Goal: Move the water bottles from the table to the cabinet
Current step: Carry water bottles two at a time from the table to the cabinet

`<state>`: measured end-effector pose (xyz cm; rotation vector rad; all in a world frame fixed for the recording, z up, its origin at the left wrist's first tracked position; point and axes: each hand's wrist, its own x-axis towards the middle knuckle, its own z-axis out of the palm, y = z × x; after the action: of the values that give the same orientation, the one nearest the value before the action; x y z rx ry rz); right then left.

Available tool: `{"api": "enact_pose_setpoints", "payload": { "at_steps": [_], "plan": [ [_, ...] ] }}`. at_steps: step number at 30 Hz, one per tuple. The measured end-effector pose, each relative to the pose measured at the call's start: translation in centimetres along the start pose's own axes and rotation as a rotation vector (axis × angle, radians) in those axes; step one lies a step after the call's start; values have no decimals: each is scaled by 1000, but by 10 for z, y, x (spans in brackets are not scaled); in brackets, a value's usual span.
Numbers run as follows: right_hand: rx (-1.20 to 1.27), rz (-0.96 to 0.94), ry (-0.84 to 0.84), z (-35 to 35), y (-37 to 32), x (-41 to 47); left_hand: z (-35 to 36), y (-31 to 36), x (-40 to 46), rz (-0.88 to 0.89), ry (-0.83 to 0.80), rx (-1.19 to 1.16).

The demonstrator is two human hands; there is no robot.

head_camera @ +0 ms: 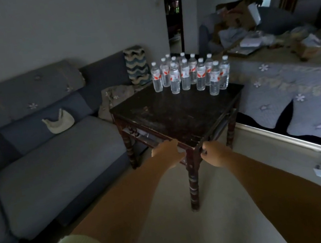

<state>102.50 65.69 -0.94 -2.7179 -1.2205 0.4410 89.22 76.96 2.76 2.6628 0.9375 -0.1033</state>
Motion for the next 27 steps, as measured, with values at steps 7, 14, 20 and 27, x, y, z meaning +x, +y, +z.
{"api": "enact_pose_setpoints", "payload": {
  "at_steps": [7, 14, 20, 27],
  "plan": [
    [54, 109, -18, -6, 0, 85, -14, -31, 97, 41, -87, 75],
    [126, 225, -13, -29, -16, 198, -48, -70, 230, 176, -152, 135],
    [151, 267, -19, -31, -40, 266, -66, -111, 329, 175, -153, 68],
    [119, 319, -60, -44, -20, 338, -42, -114, 408, 190, -210, 69]
  ]
}}
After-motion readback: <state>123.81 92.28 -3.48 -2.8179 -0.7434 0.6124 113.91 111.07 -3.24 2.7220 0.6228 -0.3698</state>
